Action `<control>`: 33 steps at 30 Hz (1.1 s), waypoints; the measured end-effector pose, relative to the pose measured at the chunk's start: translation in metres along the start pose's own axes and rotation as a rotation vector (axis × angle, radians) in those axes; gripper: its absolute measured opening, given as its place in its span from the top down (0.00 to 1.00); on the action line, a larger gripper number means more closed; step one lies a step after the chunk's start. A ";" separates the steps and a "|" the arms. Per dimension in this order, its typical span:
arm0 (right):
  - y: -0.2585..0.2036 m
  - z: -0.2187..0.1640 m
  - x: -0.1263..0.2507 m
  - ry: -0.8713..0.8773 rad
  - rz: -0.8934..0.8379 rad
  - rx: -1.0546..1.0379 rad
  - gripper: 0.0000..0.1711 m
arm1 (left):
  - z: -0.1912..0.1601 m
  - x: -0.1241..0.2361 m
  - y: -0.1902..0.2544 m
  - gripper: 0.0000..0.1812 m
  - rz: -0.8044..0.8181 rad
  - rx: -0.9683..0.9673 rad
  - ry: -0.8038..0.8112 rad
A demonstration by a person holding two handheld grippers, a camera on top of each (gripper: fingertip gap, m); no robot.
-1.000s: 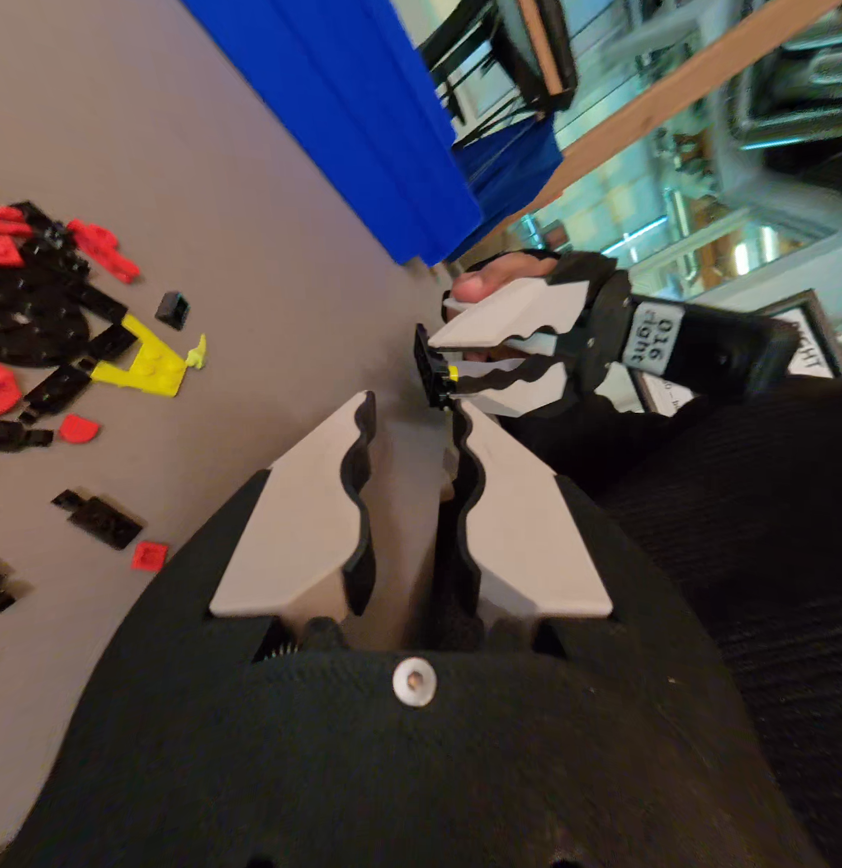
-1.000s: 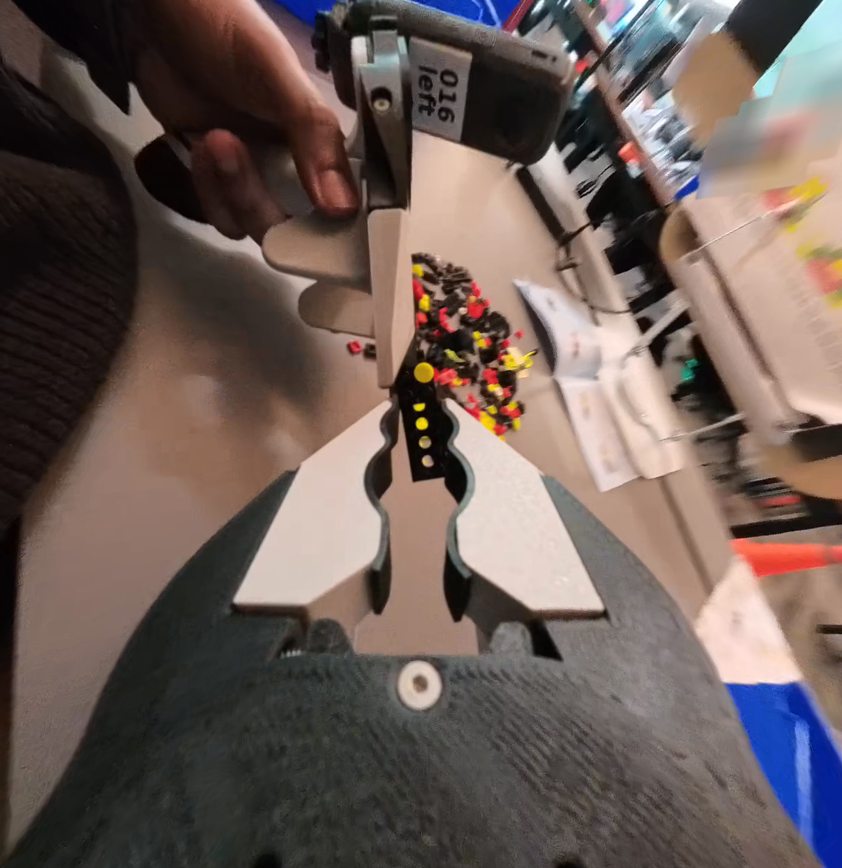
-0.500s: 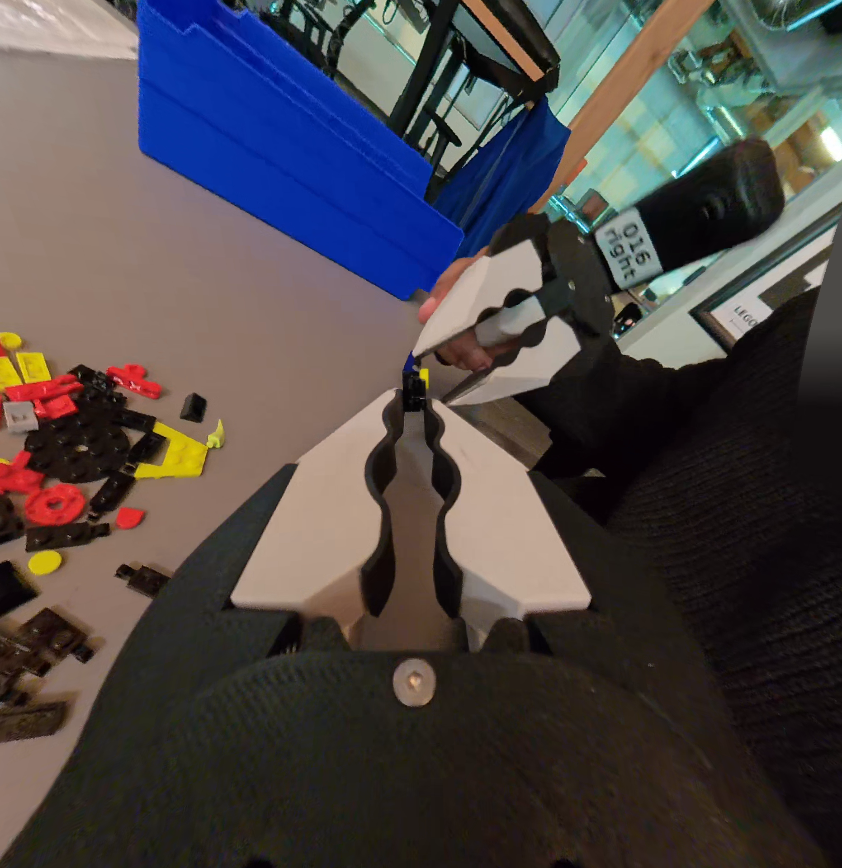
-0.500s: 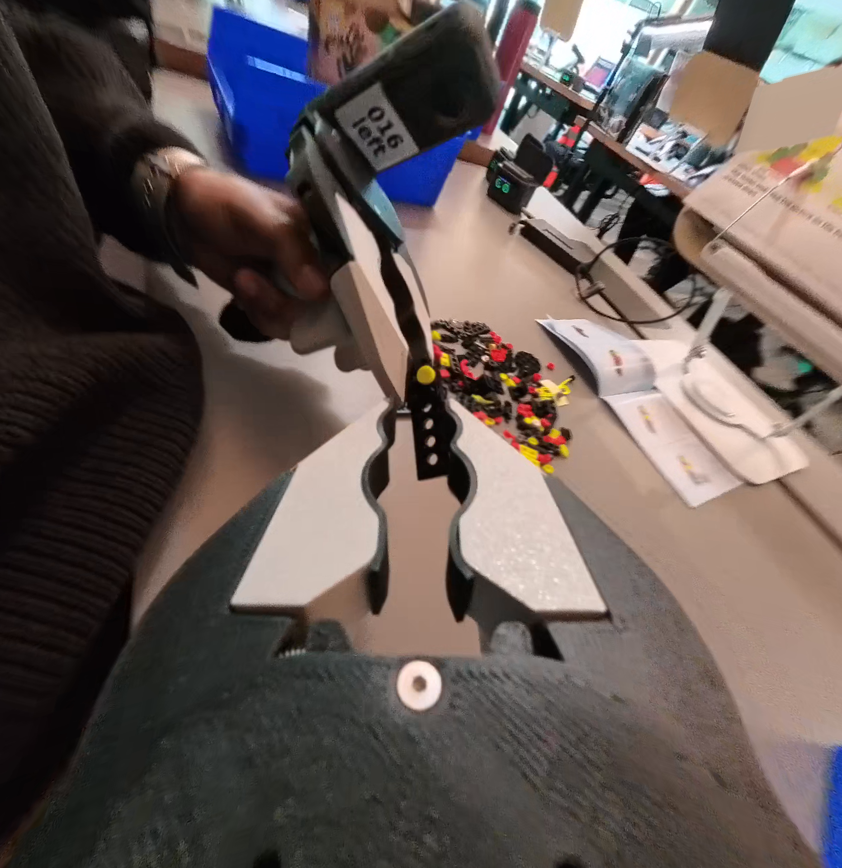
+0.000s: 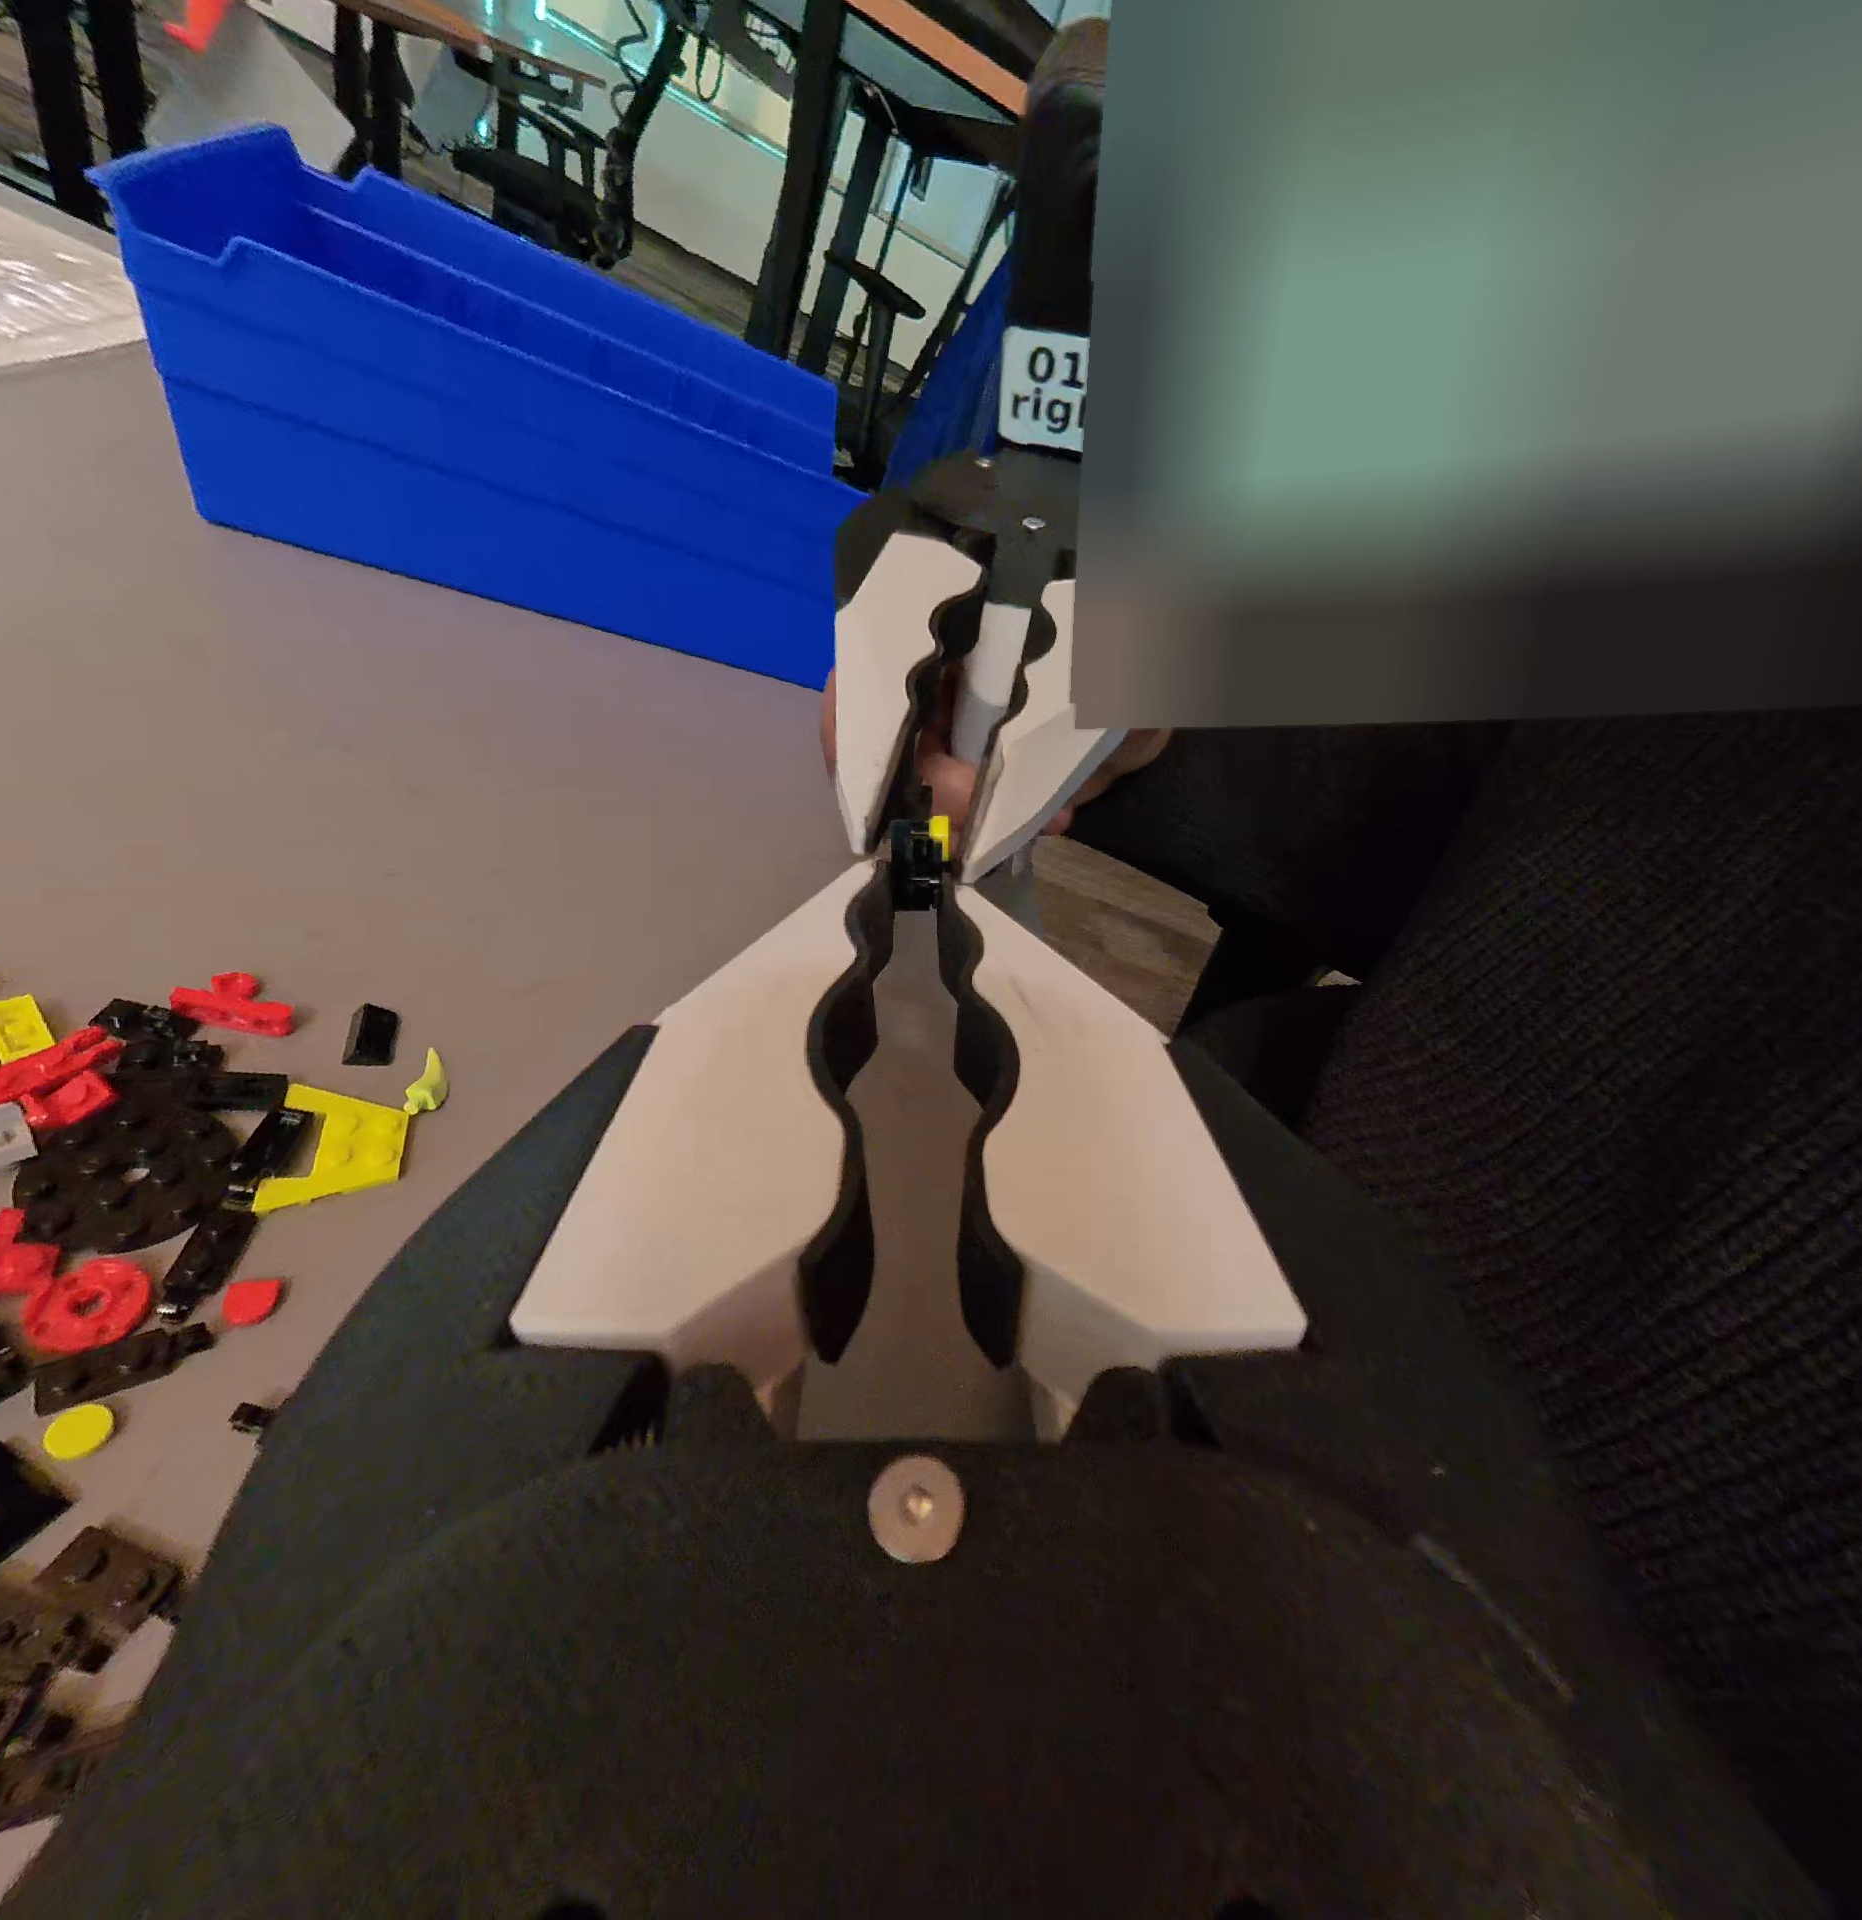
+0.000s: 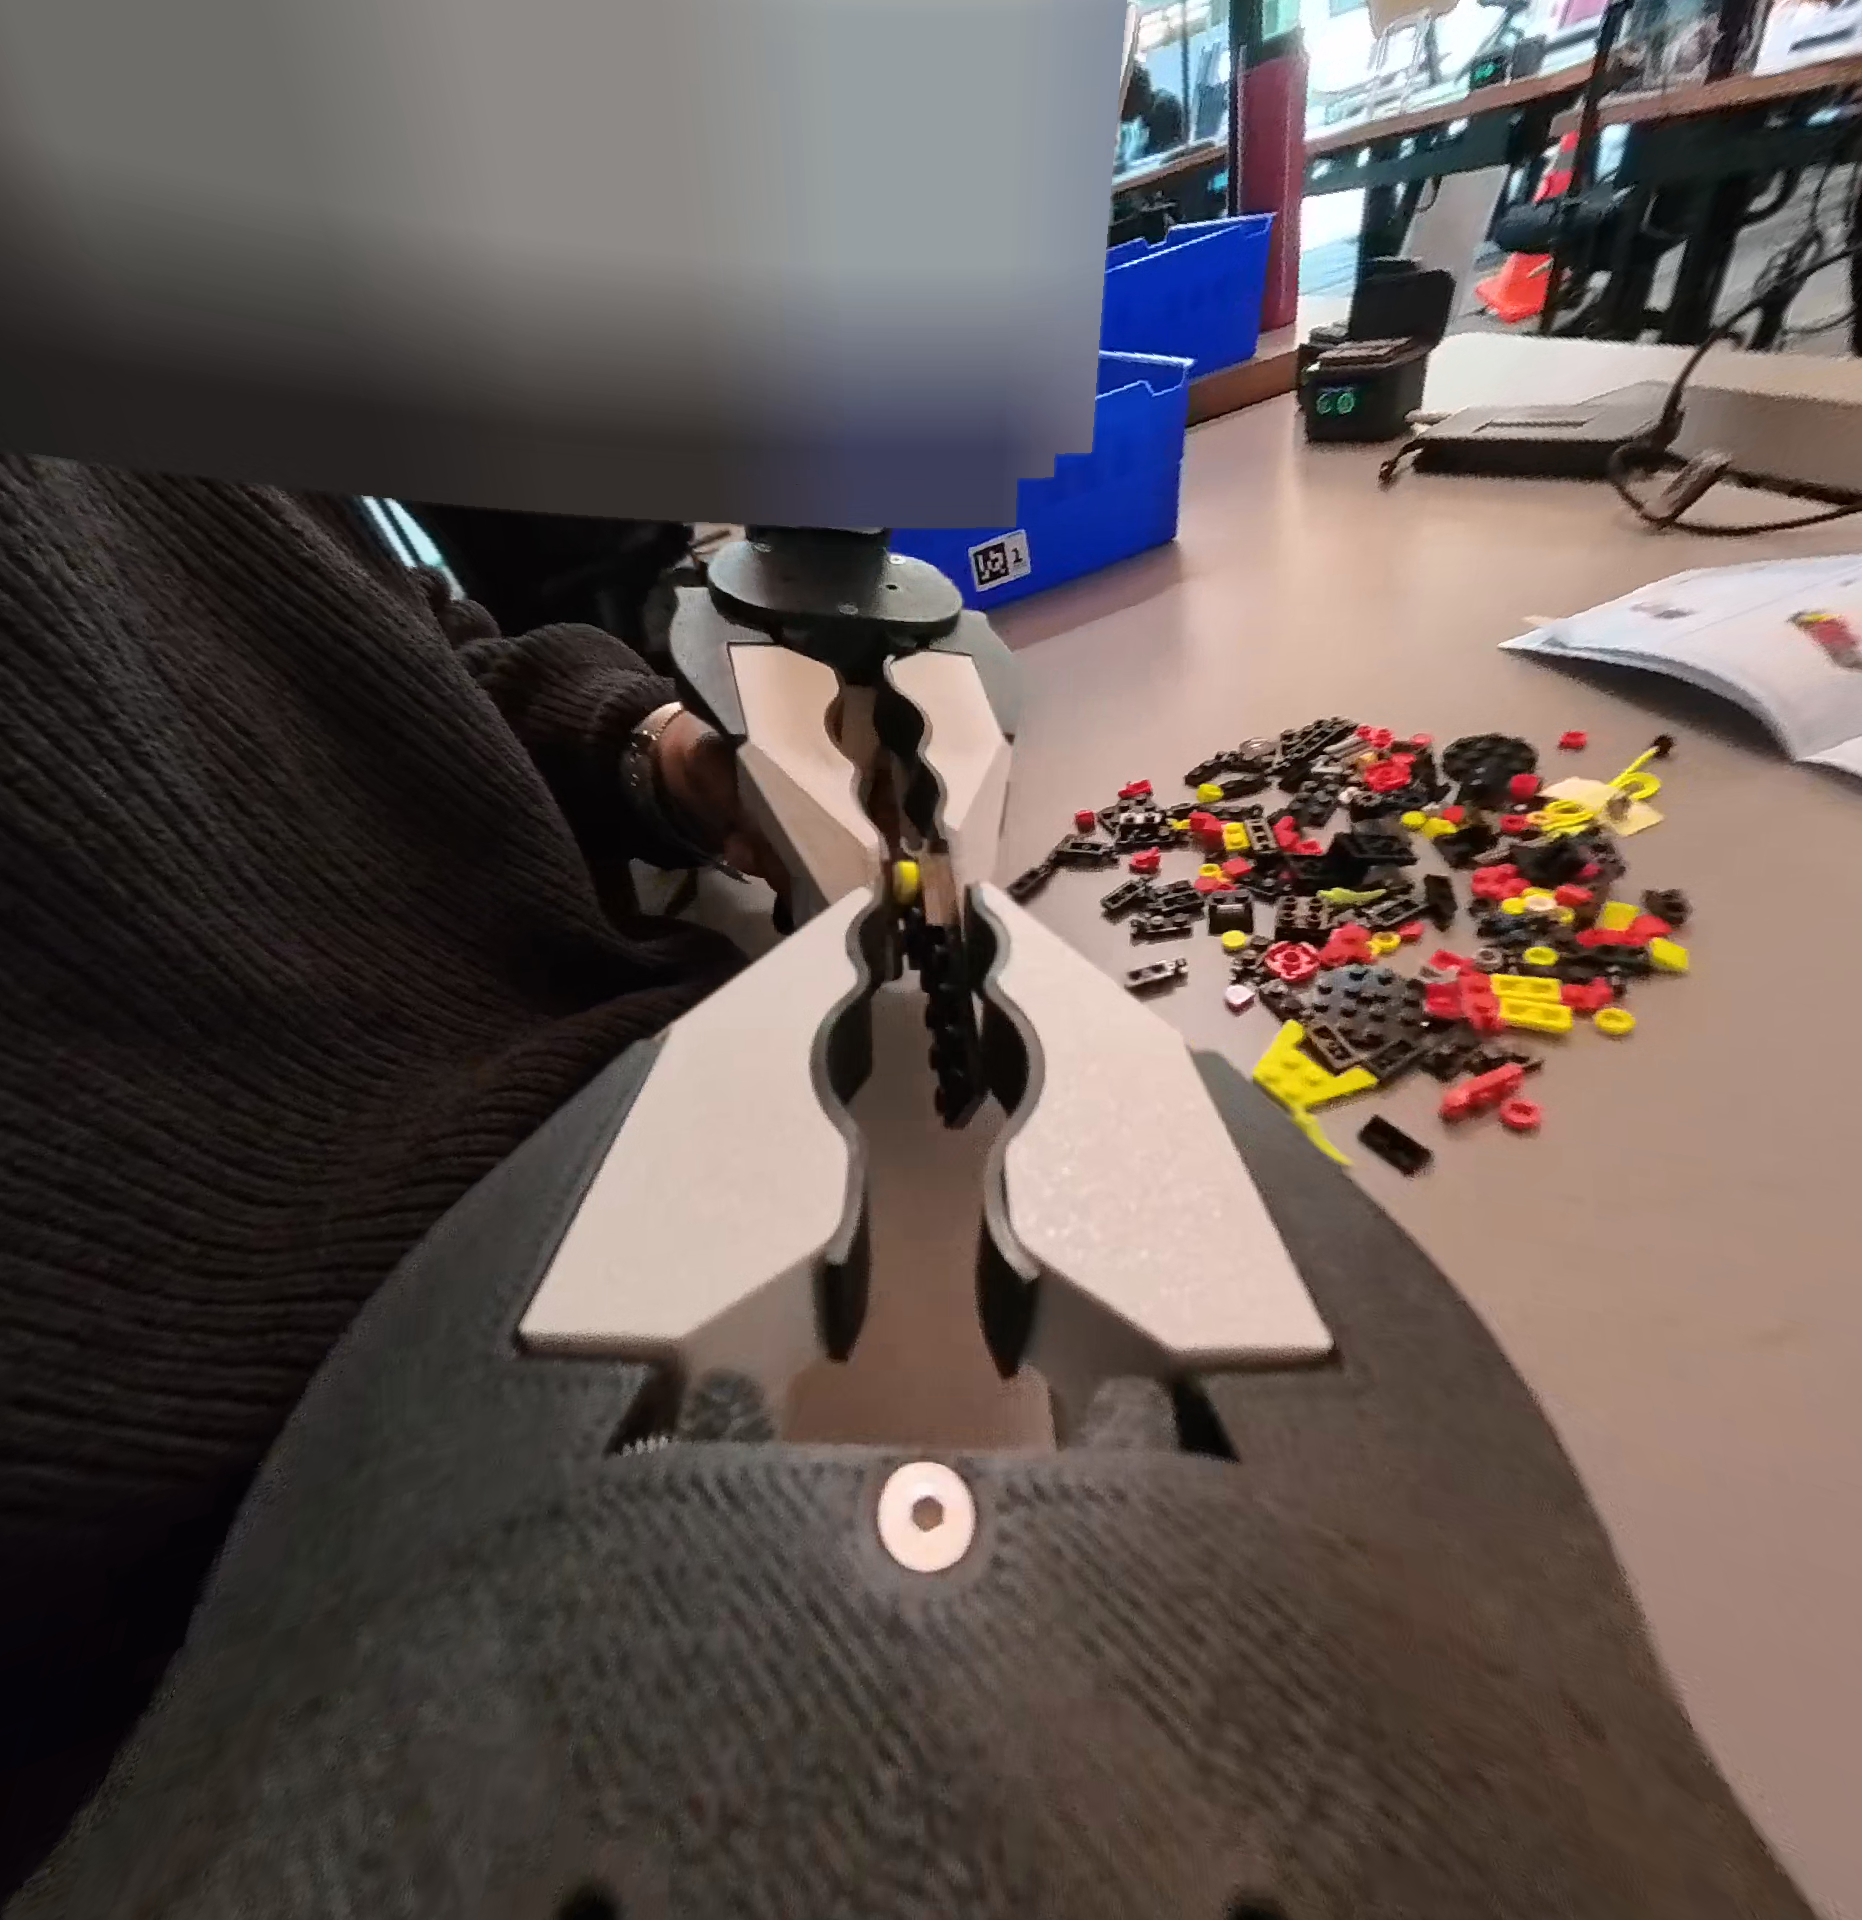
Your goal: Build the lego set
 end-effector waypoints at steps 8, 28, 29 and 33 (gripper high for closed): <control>-0.002 -0.002 0.000 -0.013 0.056 -0.079 0.94 | -0.003 -0.002 0.002 0.97 0.009 -0.038 -0.028; 0.027 -0.022 0.002 -0.170 -0.267 0.440 0.78 | -0.016 0.011 -0.042 0.97 0.033 0.512 0.077; 0.027 -0.026 -0.001 -0.207 -0.294 0.512 0.79 | -0.018 0.012 -0.044 0.97 0.029 0.545 0.080; 0.032 -0.037 -0.010 -0.302 -0.381 0.676 0.82 | -0.022 0.009 -0.042 0.97 0.011 0.574 0.062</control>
Point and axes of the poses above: each gripper's, where its closed fingertips meet, x back along the fingers, z out of its top, y = z × x across the jaws, the point moved 1 cm from there along x, back along the fingers, and after that the axes turned 6 degrees about -z, right-handed, at the moved point
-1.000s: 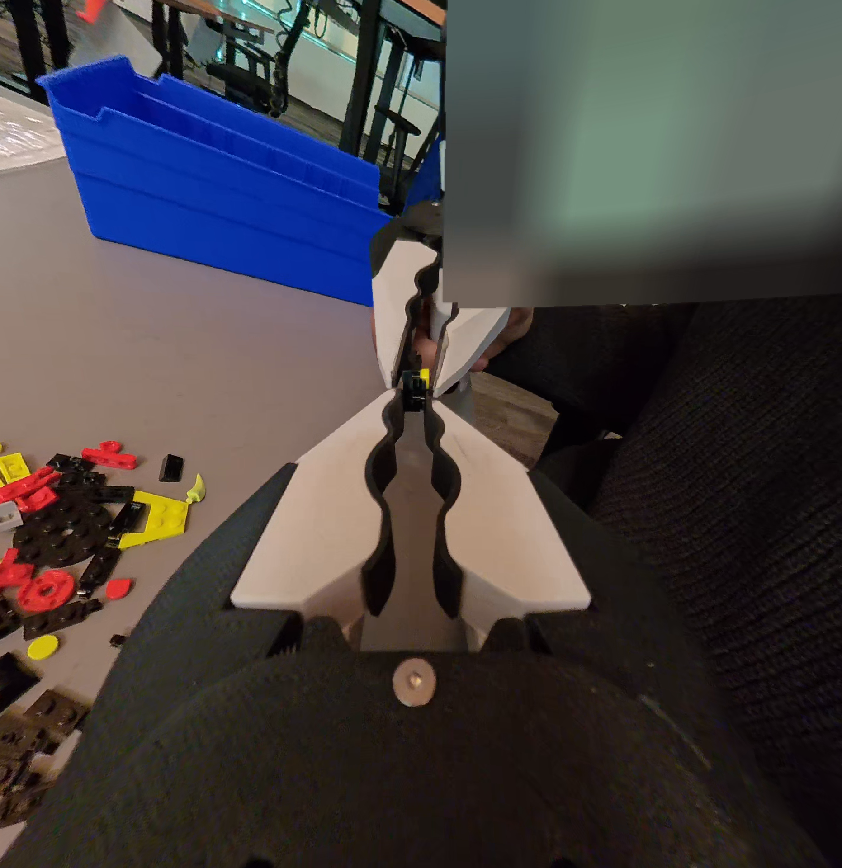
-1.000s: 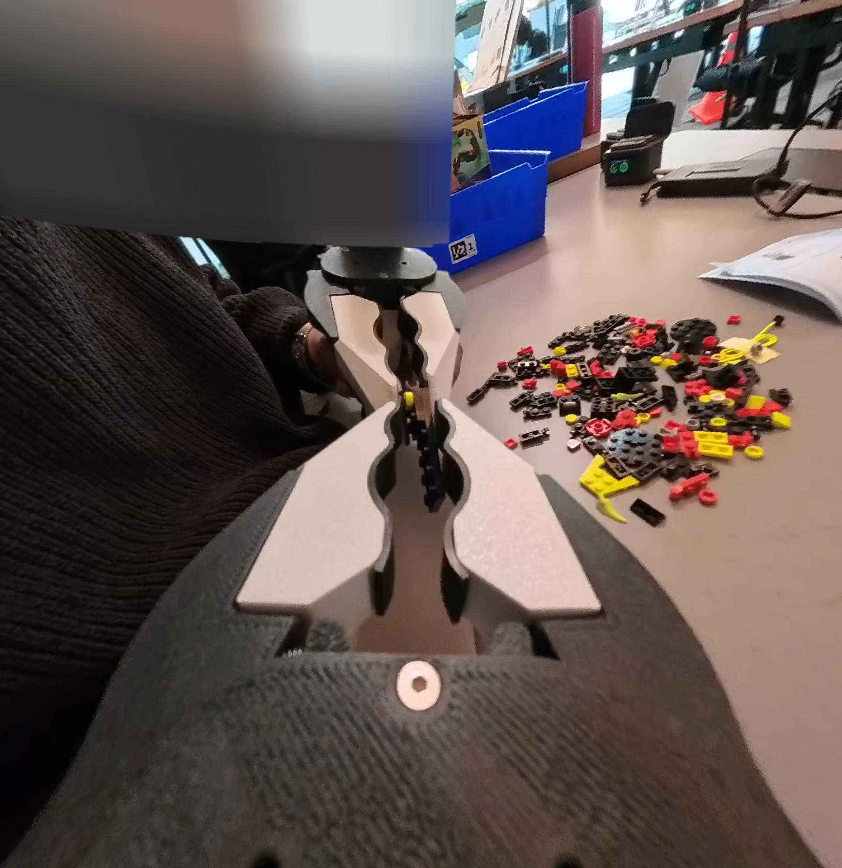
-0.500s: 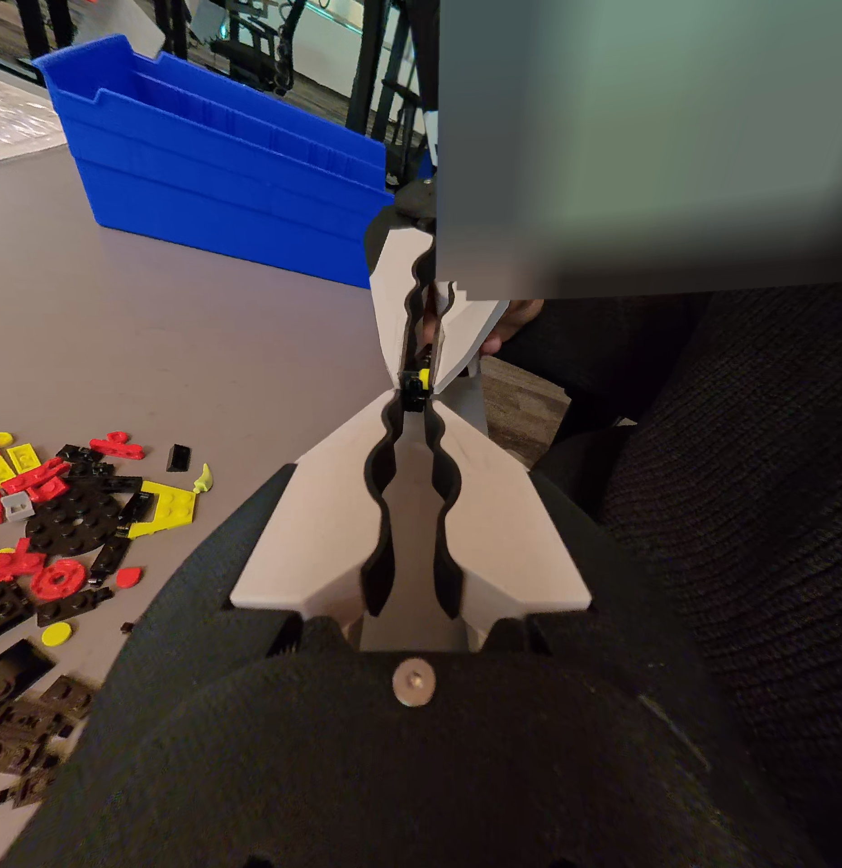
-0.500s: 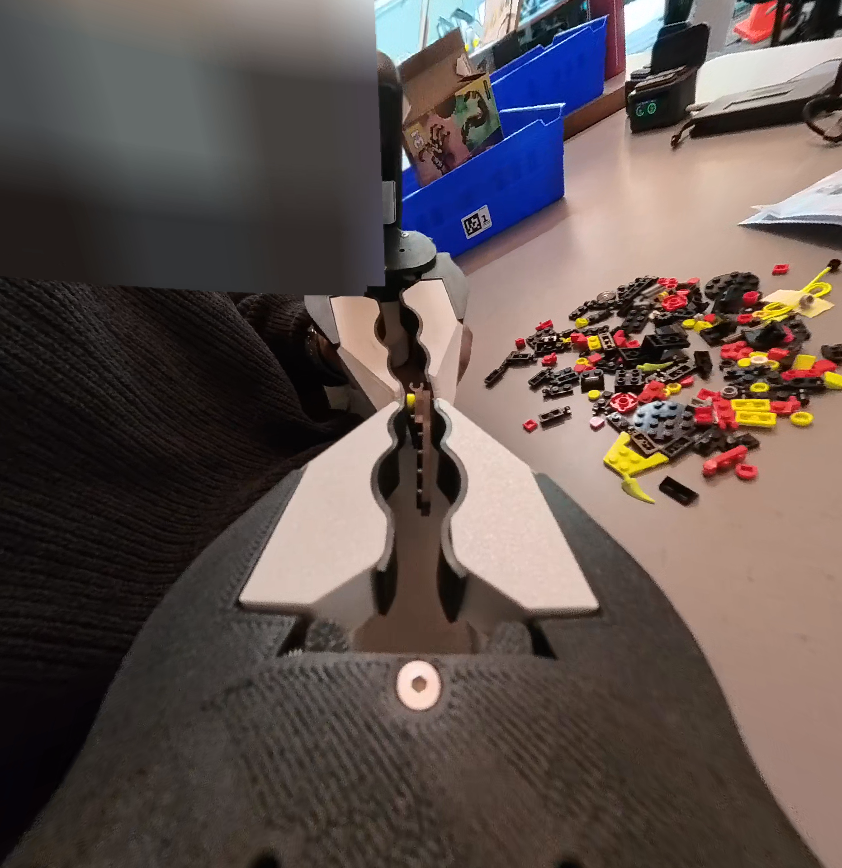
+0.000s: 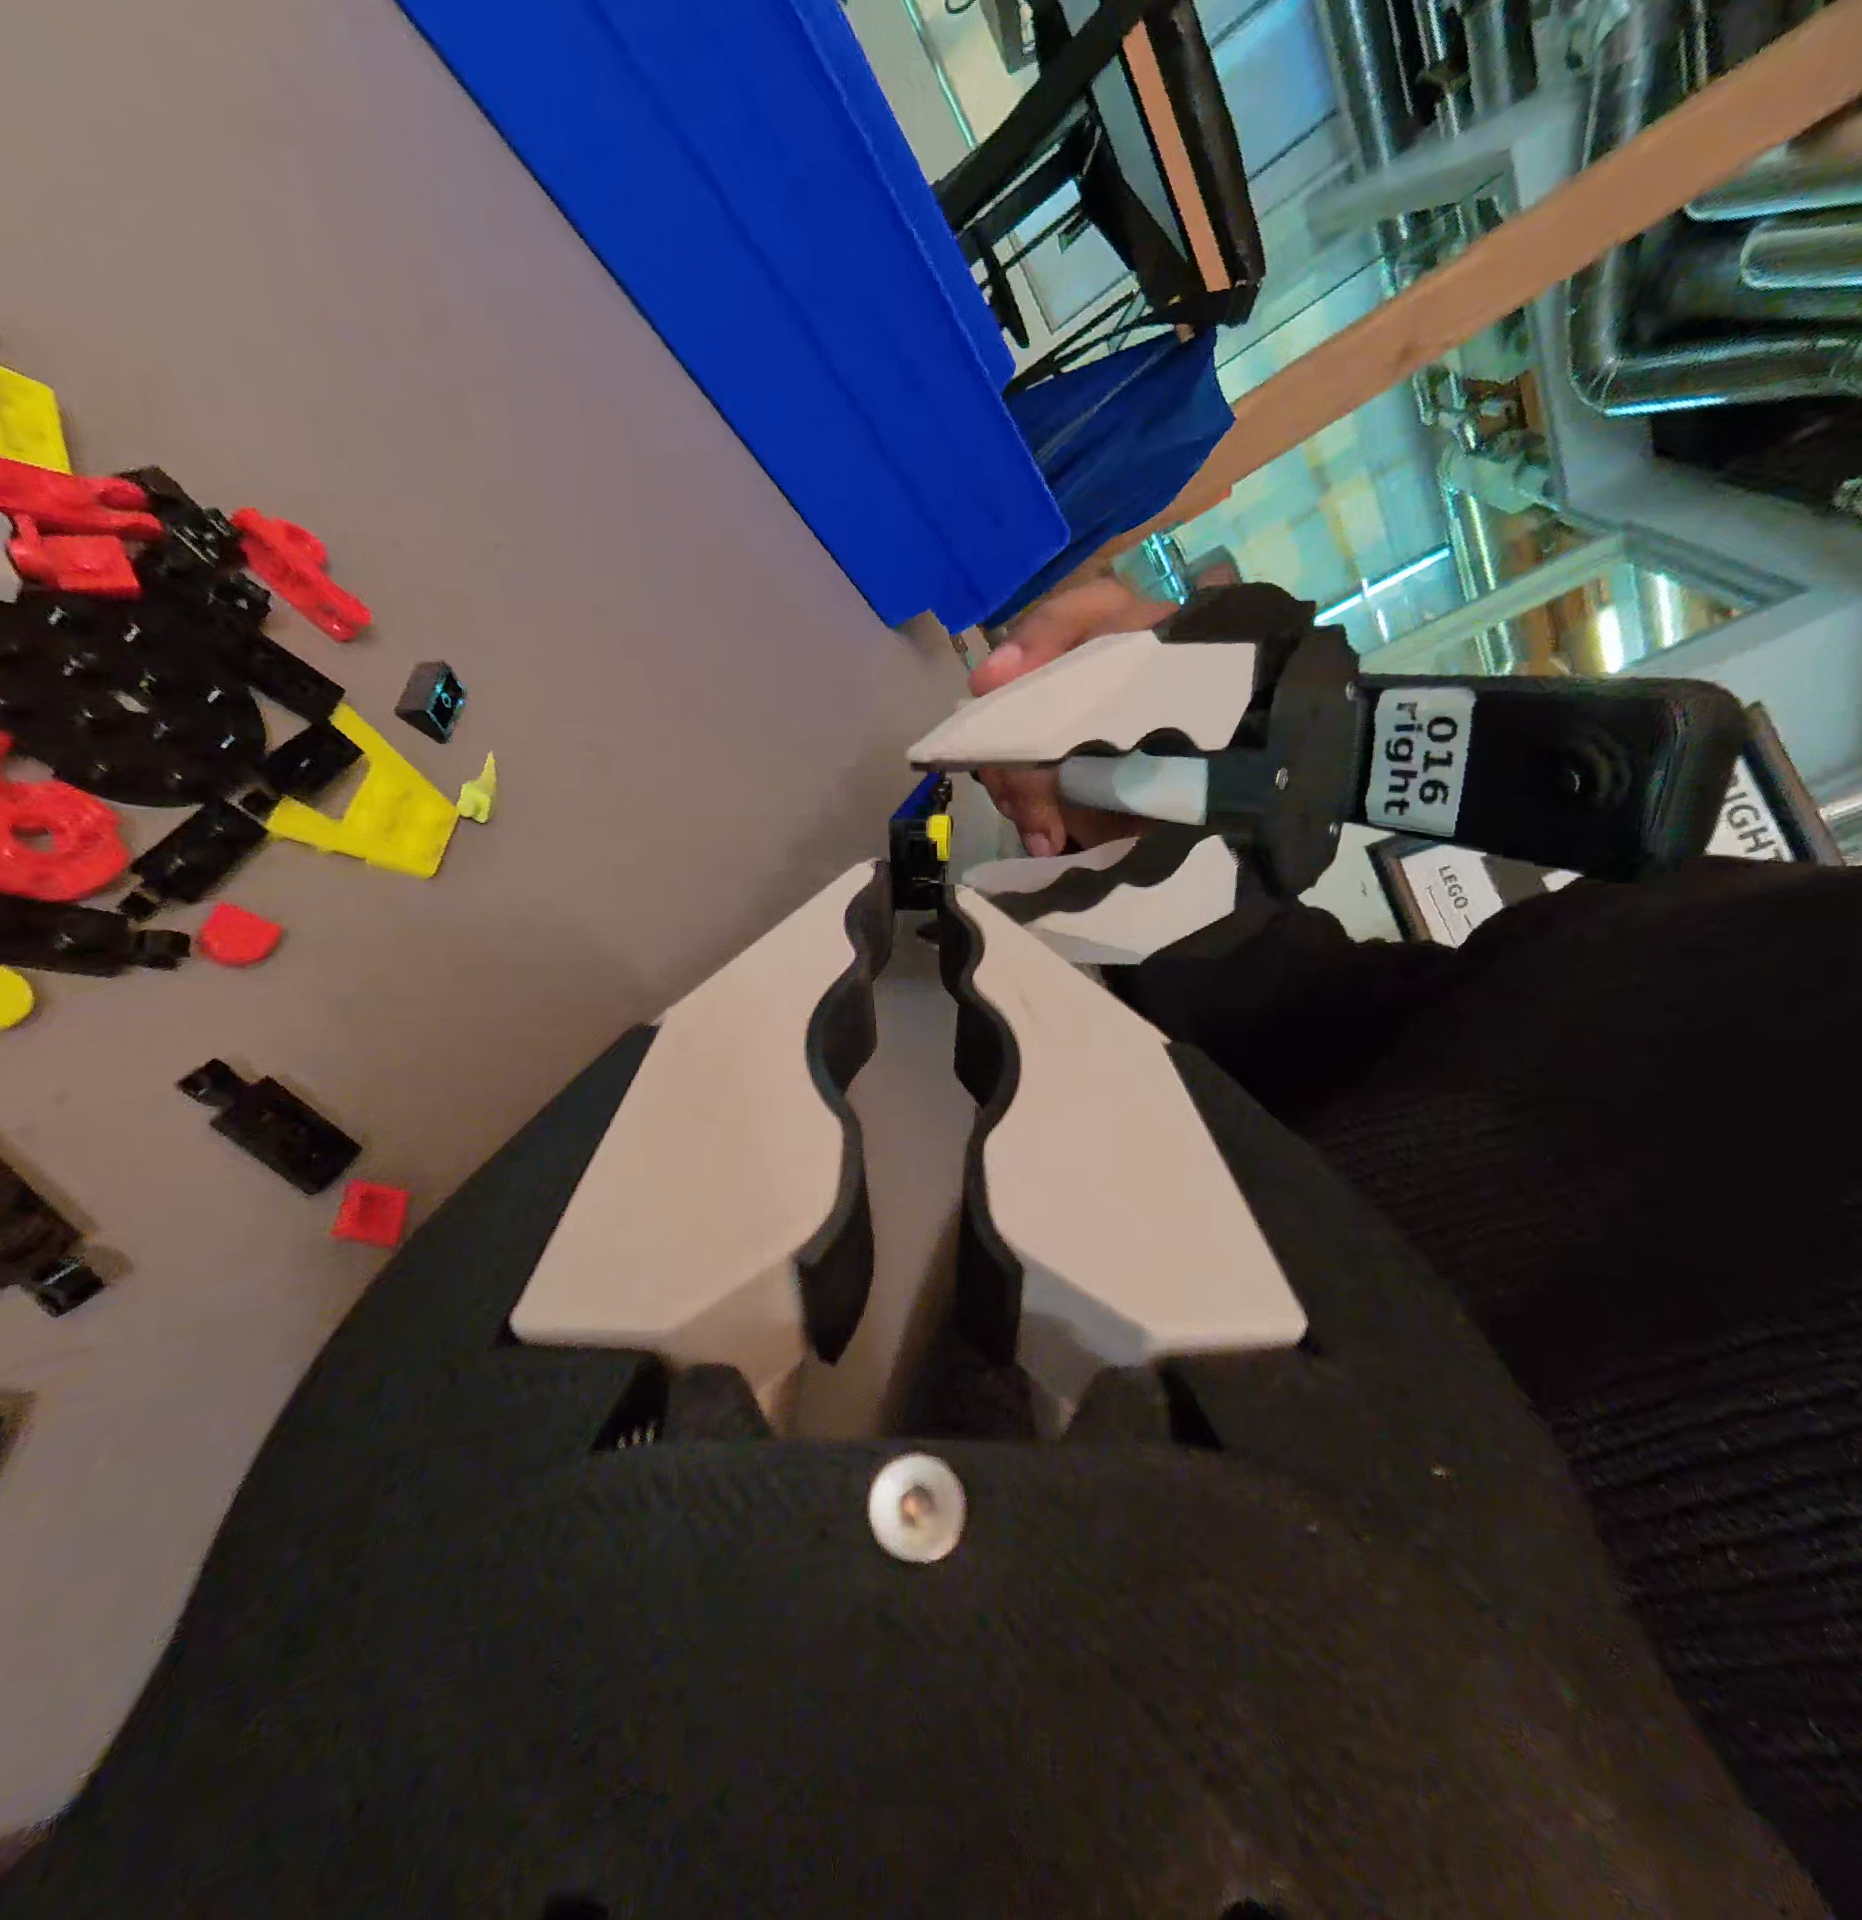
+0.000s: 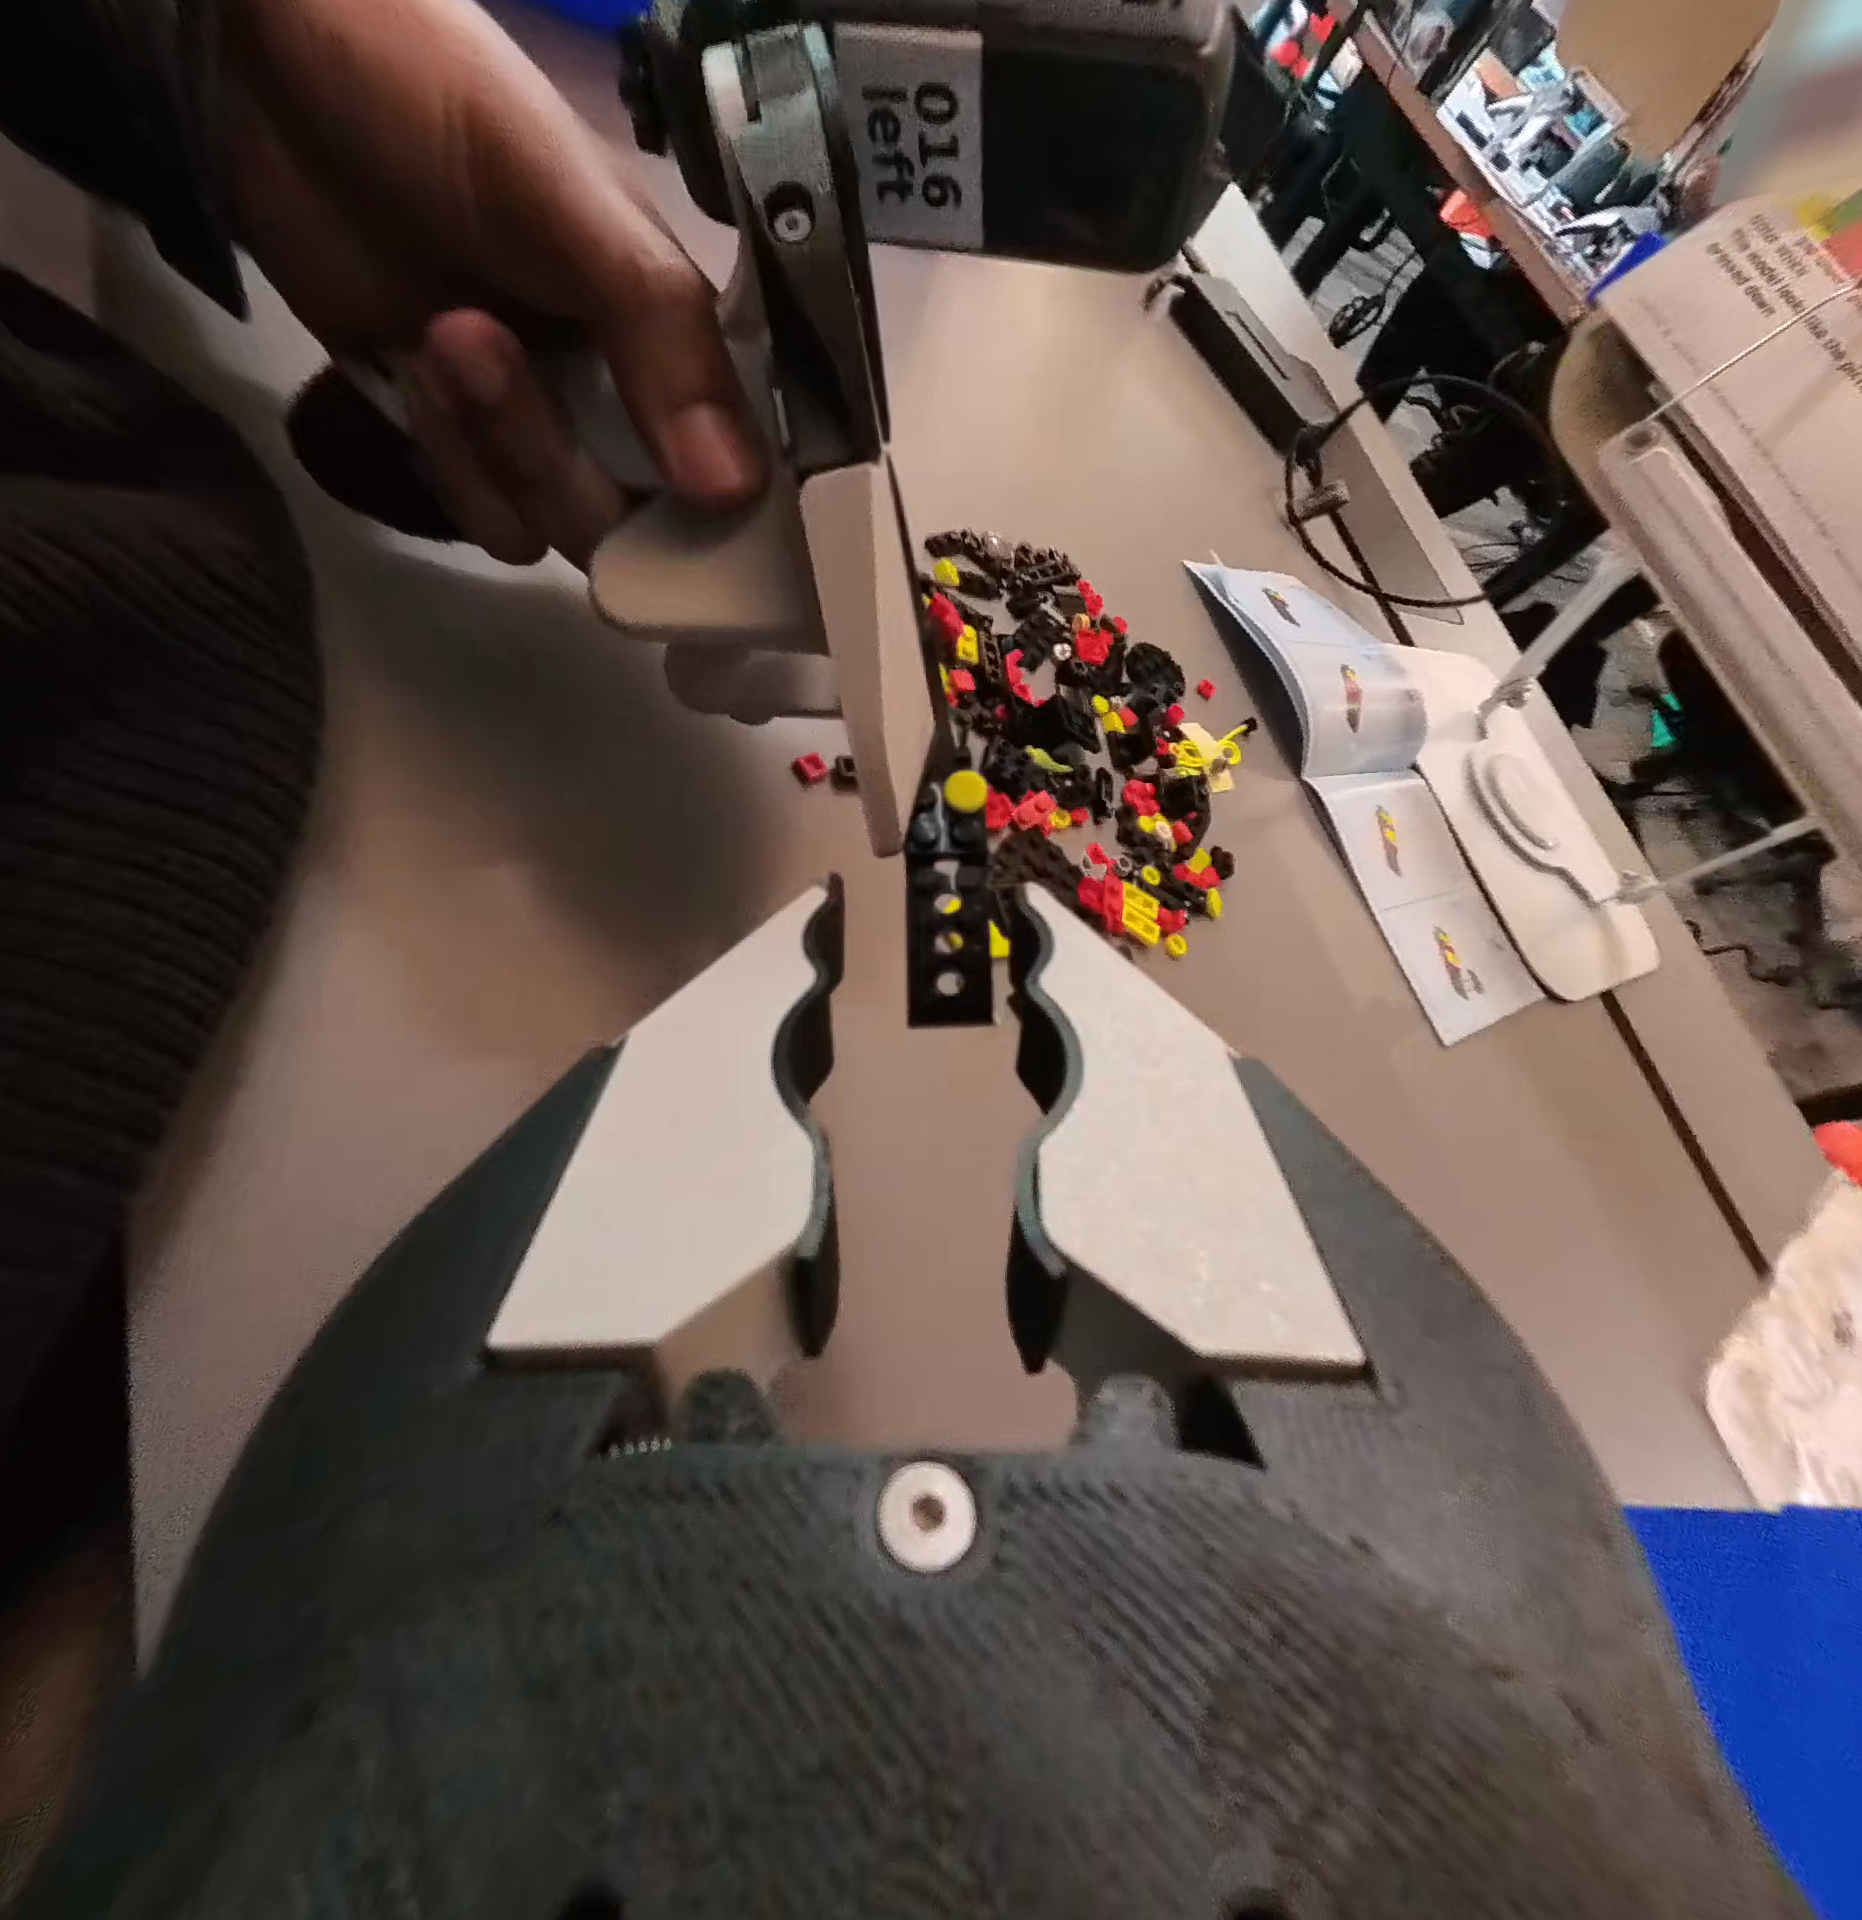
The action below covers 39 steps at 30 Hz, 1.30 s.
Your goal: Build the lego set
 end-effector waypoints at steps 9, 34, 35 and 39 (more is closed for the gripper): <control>0.001 -0.003 0.002 -0.002 0.027 -0.061 0.91 | -0.005 -0.003 0.000 0.97 -0.010 0.009 -0.028; -0.022 -0.069 -0.008 -0.329 0.250 -0.301 0.89 | 0.020 0.033 -0.028 0.97 0.241 -0.134 0.027; -0.022 -0.069 -0.008 -0.328 0.248 -0.303 0.88 | 0.022 0.037 -0.032 0.97 0.285 -0.170 0.017; -0.019 -0.064 -0.008 -0.307 0.226 -0.298 0.85 | 0.029 0.056 -0.049 0.98 0.489 -0.328 -0.036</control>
Point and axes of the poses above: each gripper's, where its closed fingertips meet, x back along the fingers, z out of its top, y = z × x across the jaws, the point moved 1 cm from there along x, back along the fingers, and after that the axes turned 6 degrees about -z, right-handed, at the moved point
